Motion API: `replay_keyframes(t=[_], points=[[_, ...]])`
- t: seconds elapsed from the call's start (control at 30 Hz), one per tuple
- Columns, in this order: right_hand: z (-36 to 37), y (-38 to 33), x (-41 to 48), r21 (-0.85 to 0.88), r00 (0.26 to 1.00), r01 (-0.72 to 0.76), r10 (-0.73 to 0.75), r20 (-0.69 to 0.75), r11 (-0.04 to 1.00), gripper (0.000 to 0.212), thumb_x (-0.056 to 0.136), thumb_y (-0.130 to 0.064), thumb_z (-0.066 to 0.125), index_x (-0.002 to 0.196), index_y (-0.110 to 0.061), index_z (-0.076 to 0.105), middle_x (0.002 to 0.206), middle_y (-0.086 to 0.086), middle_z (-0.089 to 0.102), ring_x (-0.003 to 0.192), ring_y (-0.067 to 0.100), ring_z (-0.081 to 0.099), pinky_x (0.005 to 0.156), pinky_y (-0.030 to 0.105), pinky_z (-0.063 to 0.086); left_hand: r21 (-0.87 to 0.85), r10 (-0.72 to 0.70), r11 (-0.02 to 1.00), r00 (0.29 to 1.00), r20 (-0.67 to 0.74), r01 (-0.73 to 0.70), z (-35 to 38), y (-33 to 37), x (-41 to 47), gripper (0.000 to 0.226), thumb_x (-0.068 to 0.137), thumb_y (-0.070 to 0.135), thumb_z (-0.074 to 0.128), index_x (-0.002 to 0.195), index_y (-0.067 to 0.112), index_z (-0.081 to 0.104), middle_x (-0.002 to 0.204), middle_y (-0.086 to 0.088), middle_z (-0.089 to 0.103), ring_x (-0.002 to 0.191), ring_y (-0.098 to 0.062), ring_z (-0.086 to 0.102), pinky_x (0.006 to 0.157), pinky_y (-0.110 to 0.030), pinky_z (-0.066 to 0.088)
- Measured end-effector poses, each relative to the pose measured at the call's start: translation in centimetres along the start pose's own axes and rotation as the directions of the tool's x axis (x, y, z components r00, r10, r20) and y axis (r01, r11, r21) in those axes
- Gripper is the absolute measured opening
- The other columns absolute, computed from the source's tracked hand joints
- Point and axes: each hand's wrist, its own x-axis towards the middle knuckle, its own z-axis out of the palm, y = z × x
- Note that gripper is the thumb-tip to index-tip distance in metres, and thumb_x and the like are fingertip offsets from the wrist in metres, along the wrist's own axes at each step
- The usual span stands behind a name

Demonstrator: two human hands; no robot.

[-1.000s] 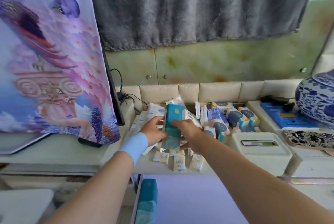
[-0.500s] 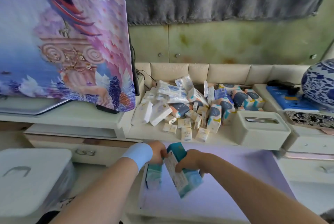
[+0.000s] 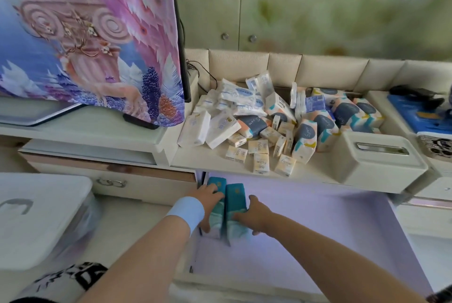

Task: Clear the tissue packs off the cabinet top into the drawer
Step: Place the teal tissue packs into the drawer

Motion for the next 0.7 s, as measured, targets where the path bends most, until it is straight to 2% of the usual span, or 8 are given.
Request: replay_keyframes(t=[0.07,0.13,0.2,0.27,0.43,0.53,0.63,0.7], points=[[0.4,-0.1,0.7,0.031,0.997,0.058,-0.059,0.056,0.998,0.086,0.075,-0.025,0.077,0.143,-0.019,0.024,0.121,0.005,0.055,0.103,0.025,0.058,0.074,0.041,0.06,-0.002,0.012,1.0,0.999,-0.047,-0.012,0.2,-0.5,0.7,0.1,0.072,0.034,0.083,0.151,0.024,0.023,0.152,-0.004,0.022,0.138,-0.027,0.028,0.108,-0.04,0.038],[0.3,-0.1,1.1,-0.019,0.988,0.1,-0.097,0.124,0.995,0.111,0.069,-0.019,0.085,0.149,-0.02,0.008,0.124,0.002,0.053,0.105,0.023,0.055,0.074,0.036,0.057,-0.01,0.014,1.0,0.997,-0.08,-0.015,0.5,-1.1,1.2,0.096,0.073,0.031,0.082,0.15,0.023,0.024,0.154,-0.004,0.02,0.14,-0.027,0.027,0.11,-0.039,0.036],[0.1,0.2,1.5,-0.144,0.981,0.15,-0.129,0.148,0.978,0.139,0.066,-0.022,0.089,0.152,-0.016,-0.02,0.138,0.001,0.047,0.12,0.024,0.05,0.093,0.035,0.05,-0.031,0.018,0.999,0.995,-0.101,-0.021,0.7,-1.4,1.6,0.092,0.074,0.028,0.079,0.15,0.021,0.026,0.155,-0.005,0.021,0.141,-0.026,0.025,0.111,-0.04,0.035],[0.1,0.7,2.0,-0.249,0.977,0.199,-0.171,0.128,0.948,0.149,0.064,-0.029,0.091,0.148,-0.018,-0.032,0.148,0.002,0.04,0.13,0.026,0.046,0.106,0.039,0.041,-0.048,0.027,0.998,0.991,-0.13,-0.033,0.9,-1.6,1.9,0.085,0.075,0.027,0.077,0.147,0.02,0.031,0.151,-0.004,0.023,0.14,-0.025,0.026,0.109,-0.039,0.037],[0.2,0.5,2.4,-0.251,0.981,0.179,-0.191,-0.025,0.951,0.123,0.07,-0.03,0.084,0.155,-0.019,-0.005,0.136,0.005,0.054,0.115,0.025,0.057,0.092,0.037,0.051,-0.104,0.035,0.993,0.98,-0.196,-0.056,1.4,-1.9,2.0,0.066,0.079,0.018,0.07,0.138,0.023,0.041,0.134,-0.001,0.035,0.126,-0.021,0.037,0.095,-0.037,0.046],[1.9,0.2,2.4,-0.269,0.972,0.167,-0.204,-0.116,0.949,0.114,0.078,-0.032,0.077,0.155,-0.017,-0.005,0.133,0.005,0.053,0.115,0.025,0.057,0.094,0.038,0.05,-0.104,0.034,0.993,0.982,-0.186,-0.054,1.5,-1.5,1.9,0.063,0.079,0.011,0.067,0.135,0.023,0.042,0.133,-0.001,0.034,0.126,-0.021,0.036,0.092,-0.037,0.048],[1.9,0.3,2.3,-0.265,0.984,0.161,-0.176,-0.035,0.951,0.12,0.082,-0.029,0.075,0.154,-0.015,-0.019,0.145,0.008,0.044,0.126,0.028,0.051,0.099,0.035,0.044,-0.1,0.003,0.995,0.992,-0.124,-0.015,0.8,-1.0,1.9,0.069,0.079,0.014,0.07,0.14,0.022,0.039,0.136,-0.001,0.033,0.129,-0.021,0.035,0.096,-0.037,0.047],[0.3,0.2,1.9,-0.319,0.985,0.174,-0.167,0.048,0.932,0.12,0.081,-0.028,0.076,0.154,-0.016,-0.019,0.148,0.01,0.043,0.128,0.029,0.049,0.102,0.036,0.044,-0.088,-0.024,0.996,0.998,-0.051,0.019,-0.3,-0.5,1.6,0.07,0.081,0.022,0.069,0.144,0.023,0.037,0.138,-0.002,0.035,0.13,-0.022,0.038,0.099,-0.038,0.046]])
